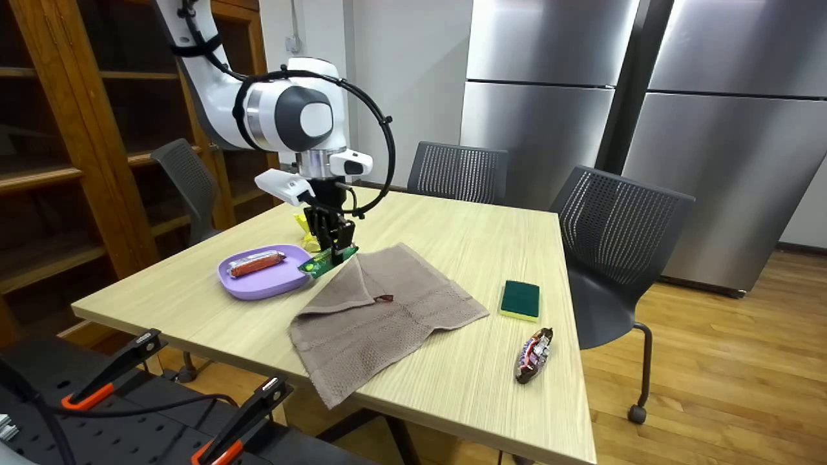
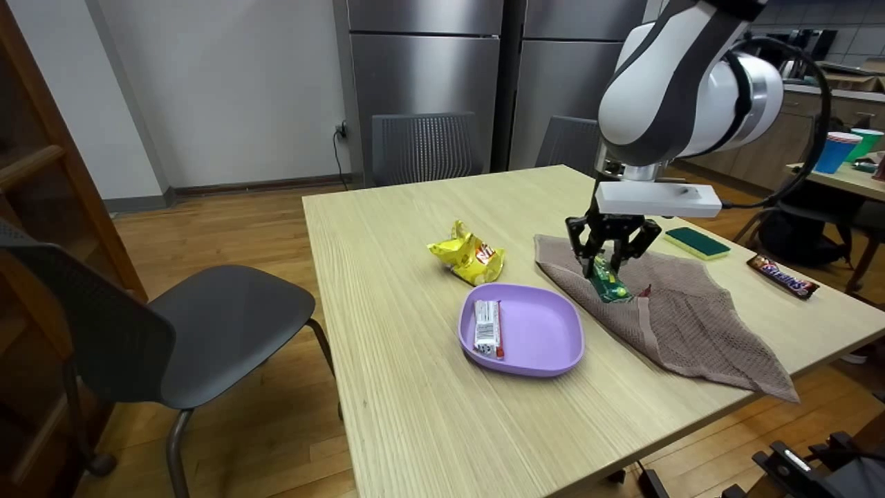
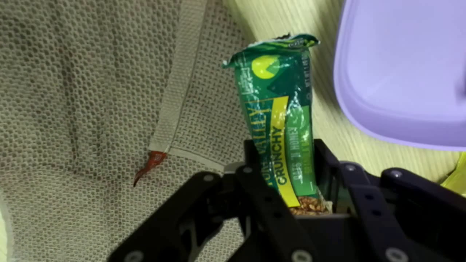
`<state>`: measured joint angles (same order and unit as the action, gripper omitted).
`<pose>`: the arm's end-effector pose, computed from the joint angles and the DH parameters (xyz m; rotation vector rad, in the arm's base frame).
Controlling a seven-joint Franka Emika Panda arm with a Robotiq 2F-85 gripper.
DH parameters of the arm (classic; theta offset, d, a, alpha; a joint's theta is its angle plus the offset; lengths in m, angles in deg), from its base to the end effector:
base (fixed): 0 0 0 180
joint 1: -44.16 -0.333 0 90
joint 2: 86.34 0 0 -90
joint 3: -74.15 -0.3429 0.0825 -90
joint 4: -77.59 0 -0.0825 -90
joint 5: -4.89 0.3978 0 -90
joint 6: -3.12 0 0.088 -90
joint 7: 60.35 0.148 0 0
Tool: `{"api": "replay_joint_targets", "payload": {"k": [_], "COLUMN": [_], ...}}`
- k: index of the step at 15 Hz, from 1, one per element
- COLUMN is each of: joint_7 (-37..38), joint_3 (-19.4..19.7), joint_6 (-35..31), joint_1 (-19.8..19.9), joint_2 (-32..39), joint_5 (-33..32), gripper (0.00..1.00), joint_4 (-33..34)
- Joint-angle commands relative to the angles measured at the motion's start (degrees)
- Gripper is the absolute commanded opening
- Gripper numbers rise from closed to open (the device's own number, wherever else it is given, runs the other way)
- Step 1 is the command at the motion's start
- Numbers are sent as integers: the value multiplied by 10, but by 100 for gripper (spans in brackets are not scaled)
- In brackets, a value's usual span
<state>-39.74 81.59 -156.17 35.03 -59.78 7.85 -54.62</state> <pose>0.5382 0.0091 0.1170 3.0542 -0.5628 0.0333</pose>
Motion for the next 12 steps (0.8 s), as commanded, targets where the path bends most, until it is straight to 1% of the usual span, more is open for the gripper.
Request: {"api": "replay_joint_targets", "payload": {"k": [1,5,12], "joint_7": [49,69,84], "joint_3": [10,8,1], "joint_6": [2,7,14], "joint_1": [-40,-71,-102], "joint_2": [-21,-16,-7], "joint_5": [-19,-28,-29], "gripper": [14,14,14], "joint_4": [-15,-8,4]}}
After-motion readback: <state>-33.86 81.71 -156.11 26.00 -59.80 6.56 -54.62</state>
